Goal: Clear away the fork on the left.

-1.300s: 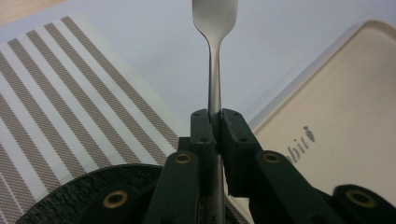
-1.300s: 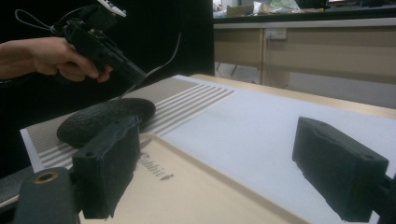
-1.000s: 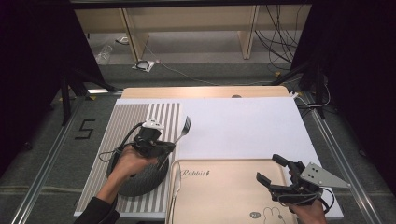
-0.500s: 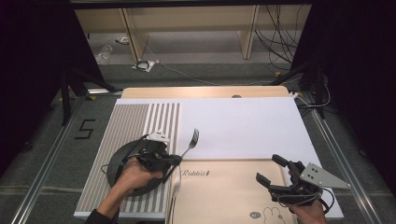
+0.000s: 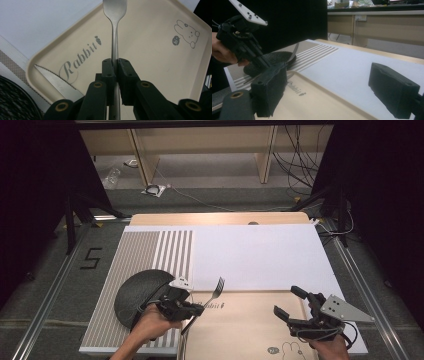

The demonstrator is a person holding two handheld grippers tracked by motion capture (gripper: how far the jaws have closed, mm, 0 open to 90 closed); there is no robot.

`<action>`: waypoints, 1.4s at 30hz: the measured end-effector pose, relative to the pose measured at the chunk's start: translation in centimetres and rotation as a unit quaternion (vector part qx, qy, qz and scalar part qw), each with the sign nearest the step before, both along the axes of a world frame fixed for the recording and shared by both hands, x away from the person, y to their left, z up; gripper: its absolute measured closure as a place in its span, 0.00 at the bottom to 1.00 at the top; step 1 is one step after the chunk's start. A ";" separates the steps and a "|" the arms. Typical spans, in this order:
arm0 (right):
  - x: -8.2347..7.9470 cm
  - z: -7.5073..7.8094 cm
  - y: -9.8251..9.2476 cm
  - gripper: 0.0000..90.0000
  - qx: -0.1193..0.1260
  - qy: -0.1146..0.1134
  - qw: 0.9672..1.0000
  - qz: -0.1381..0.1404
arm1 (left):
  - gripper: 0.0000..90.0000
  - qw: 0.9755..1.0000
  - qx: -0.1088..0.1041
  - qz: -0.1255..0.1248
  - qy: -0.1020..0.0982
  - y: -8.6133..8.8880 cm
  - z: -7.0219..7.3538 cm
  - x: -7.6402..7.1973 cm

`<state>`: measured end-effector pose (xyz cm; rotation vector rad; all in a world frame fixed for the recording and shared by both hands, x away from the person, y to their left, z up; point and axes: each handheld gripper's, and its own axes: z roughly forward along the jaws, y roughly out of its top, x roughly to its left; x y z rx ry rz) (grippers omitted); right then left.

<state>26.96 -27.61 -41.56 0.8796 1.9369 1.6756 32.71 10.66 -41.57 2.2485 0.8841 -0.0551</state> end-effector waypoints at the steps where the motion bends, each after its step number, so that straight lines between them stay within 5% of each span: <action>1: 0.0 0.0 0.0 0.18 0.000 0.000 1.000 0.000 | 0.92 1.000 0.001 0.000 0.001 0.0 -0.1 -0.2; 30: -0.1 0.1 0.0 0.18 -0.003 0.000 1.000 0.001 | 0.92 0.998 0.022 -0.041 0.053 -2.3 -2.4 -3.3; 42: -0.1 0.1 0.0 0.18 -0.003 0.000 1.000 0.002 | 0.92 0.994 0.069 -0.064 0.054 -3.7 -3.5 -4.0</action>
